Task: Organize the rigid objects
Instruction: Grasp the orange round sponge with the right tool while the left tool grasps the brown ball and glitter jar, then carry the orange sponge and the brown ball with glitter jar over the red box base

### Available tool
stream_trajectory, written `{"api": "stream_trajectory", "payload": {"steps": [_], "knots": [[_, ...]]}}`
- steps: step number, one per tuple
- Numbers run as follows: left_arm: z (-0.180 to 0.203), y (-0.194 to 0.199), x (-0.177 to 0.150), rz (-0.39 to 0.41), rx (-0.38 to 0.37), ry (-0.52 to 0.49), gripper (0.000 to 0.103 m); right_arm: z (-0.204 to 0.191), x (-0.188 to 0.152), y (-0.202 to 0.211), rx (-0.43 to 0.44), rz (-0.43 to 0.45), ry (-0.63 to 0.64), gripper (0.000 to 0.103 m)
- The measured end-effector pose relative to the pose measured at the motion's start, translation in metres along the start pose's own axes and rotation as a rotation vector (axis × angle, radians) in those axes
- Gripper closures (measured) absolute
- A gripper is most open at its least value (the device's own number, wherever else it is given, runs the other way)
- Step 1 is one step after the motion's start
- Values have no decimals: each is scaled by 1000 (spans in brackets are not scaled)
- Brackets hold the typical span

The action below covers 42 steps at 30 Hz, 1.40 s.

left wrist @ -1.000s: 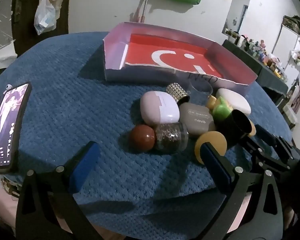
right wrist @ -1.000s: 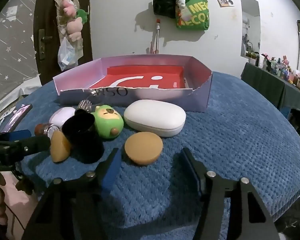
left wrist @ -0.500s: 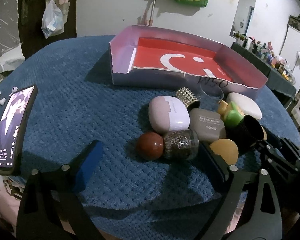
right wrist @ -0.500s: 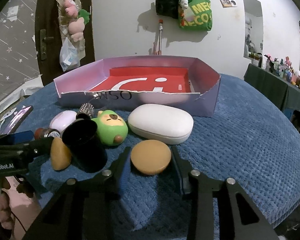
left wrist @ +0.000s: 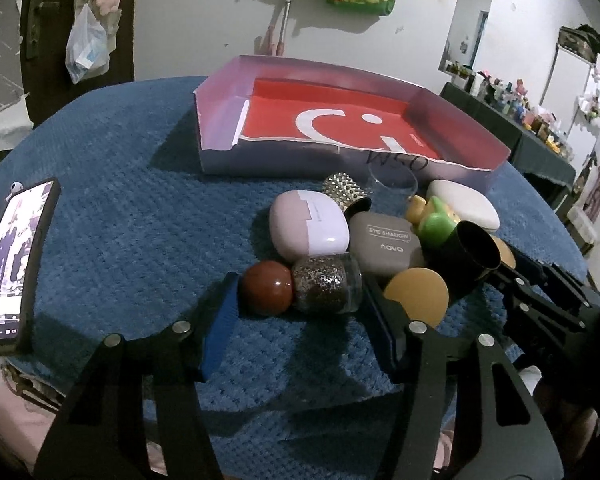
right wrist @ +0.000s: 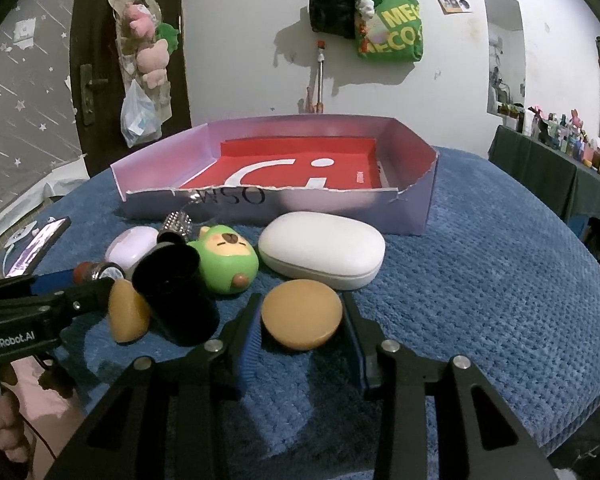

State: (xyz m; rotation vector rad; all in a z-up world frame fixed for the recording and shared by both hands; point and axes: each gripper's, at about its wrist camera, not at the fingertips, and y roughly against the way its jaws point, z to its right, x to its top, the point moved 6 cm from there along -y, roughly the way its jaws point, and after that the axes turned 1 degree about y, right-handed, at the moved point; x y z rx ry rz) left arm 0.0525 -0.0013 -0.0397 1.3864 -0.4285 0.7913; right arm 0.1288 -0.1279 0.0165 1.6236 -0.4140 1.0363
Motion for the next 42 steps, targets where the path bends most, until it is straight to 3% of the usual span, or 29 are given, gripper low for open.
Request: {"api": "stream_trajectory", "payload": {"steps": [17, 35, 42], "knots": [[3, 19, 17, 95, -4, -44, 46, -4, 21, 13, 27, 10, 27, 63], [13, 32, 71, 191, -61, -87, 46, -3, 64, 19, 99, 94, -18, 63], [16, 27, 90, 197, -87, -85, 46, -4, 80, 10, 119, 83, -12, 63]]}}
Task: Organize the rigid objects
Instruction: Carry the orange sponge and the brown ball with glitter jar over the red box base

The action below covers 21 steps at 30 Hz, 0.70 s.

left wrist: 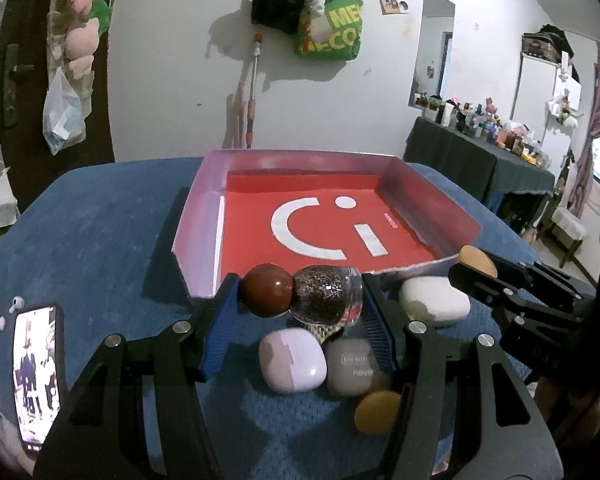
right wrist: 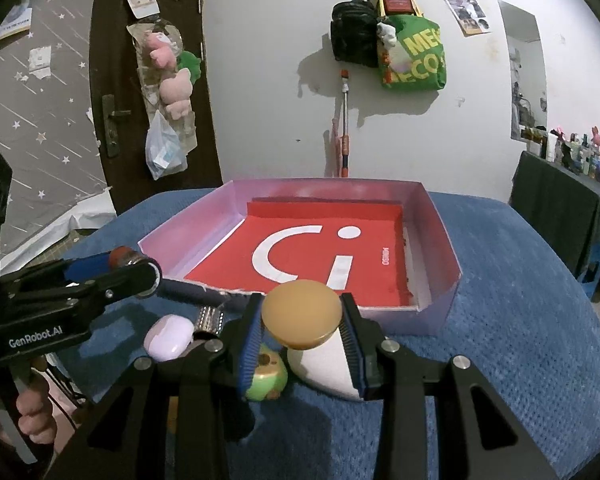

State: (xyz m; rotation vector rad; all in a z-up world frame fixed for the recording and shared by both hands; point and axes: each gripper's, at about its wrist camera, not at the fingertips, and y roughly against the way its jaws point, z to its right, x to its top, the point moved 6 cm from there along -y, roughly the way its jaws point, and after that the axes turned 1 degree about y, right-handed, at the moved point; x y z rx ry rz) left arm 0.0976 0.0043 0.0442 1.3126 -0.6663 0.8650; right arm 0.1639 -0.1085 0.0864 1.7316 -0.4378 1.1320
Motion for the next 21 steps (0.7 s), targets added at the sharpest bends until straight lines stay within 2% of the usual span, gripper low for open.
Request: {"api": "stream_trajectory", "payload": {"steps": [16, 21], "knots": [[0, -32, 25, -20, -15, -2, 46, 14, 16, -37, 22, -71, -38, 63], [-2, -50, 30, -54, -24, -3, 46, 18, 22, -51, 16, -94, -38, 63]]}}
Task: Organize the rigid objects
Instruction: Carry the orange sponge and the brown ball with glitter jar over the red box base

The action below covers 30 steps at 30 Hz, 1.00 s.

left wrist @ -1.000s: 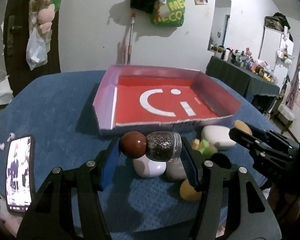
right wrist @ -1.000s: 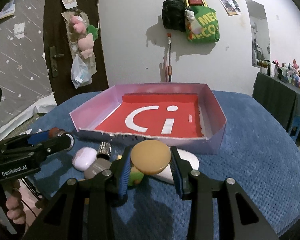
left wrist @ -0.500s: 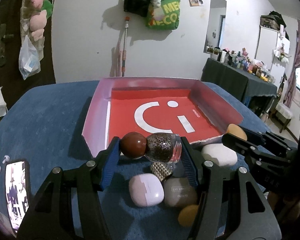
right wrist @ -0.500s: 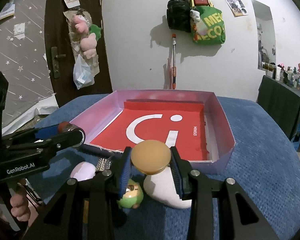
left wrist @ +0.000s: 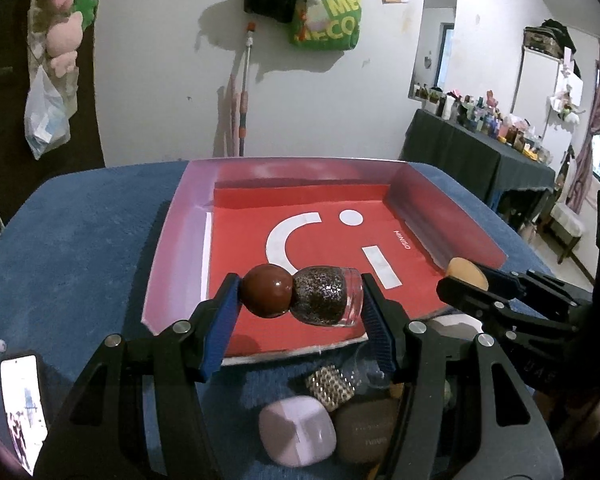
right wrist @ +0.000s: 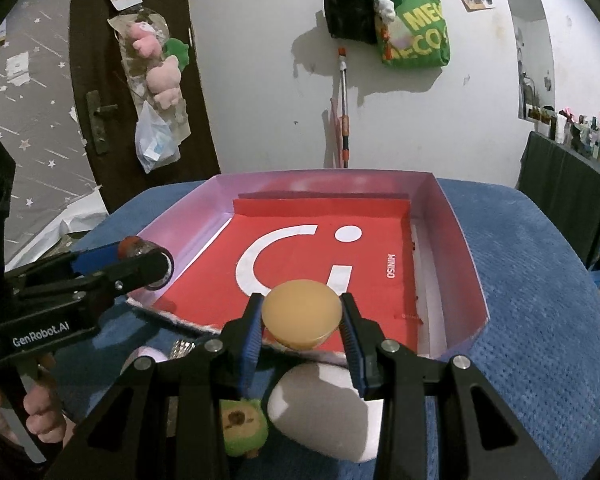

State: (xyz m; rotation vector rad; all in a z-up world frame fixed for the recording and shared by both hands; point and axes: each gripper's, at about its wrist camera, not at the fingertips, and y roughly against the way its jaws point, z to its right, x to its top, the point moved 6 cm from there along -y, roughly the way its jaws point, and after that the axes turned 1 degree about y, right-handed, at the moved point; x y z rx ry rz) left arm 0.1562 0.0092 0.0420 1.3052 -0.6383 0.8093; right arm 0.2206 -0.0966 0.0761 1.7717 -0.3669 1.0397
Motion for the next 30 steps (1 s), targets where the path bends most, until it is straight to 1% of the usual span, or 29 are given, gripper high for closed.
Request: {"api": "stream_trajectory", "payload": {"steps": [5, 9, 12, 18, 23, 30], "knots": [[-3, -22, 2, -45, 0, -3, 46, 5, 6, -16, -10, -29, 0, 63], [-10, -41, 2, -92, 0, 15, 46, 8, 7, -32, -16, -63, 1, 63], [-15, -52, 2, -114, 13, 16, 46, 10, 8, -45, -20, -91, 0, 63], [-21, -70, -3, -170, 17, 22, 46, 16, 6, -67, -36, -143, -2, 63], [-23, -84, -6, -202, 26, 19, 46, 21, 4, -82, -65, -186, 1, 63], [-25, -98, -9, -242, 39, 12, 46, 25, -1, -92, -77, -227, 0, 63]]}}
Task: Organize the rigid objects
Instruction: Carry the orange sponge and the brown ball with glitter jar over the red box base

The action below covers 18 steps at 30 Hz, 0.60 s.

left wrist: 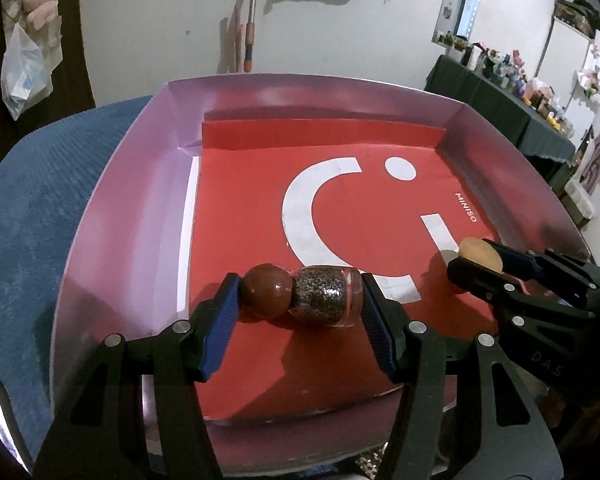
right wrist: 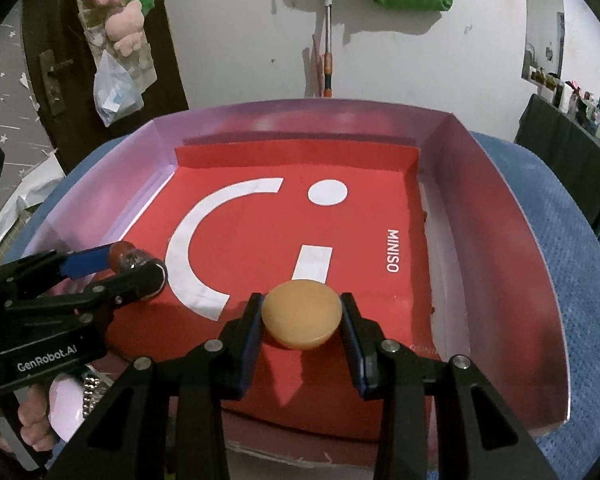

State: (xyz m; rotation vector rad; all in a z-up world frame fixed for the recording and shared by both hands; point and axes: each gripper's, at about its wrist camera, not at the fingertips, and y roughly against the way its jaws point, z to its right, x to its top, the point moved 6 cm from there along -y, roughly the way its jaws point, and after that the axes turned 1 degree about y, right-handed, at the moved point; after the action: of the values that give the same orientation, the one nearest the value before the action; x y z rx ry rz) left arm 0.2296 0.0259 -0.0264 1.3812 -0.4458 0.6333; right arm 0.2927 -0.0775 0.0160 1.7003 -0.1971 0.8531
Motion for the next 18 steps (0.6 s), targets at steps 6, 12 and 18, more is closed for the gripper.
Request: {"api": "stream_trajectory", "payload": {"steps": [6, 12, 18], "knots": [[0, -7, -3, -27, 24, -15, 47, -3, 0, -3, -29, -11, 31, 63], [0, -6, -5, -25, 24, -14, 47, -3, -1, -4, -27, -12, 28, 63], [-2, -4, -4, -23, 17, -6, 47, -3, 0, -4, -20, -8, 21, 63]]}}
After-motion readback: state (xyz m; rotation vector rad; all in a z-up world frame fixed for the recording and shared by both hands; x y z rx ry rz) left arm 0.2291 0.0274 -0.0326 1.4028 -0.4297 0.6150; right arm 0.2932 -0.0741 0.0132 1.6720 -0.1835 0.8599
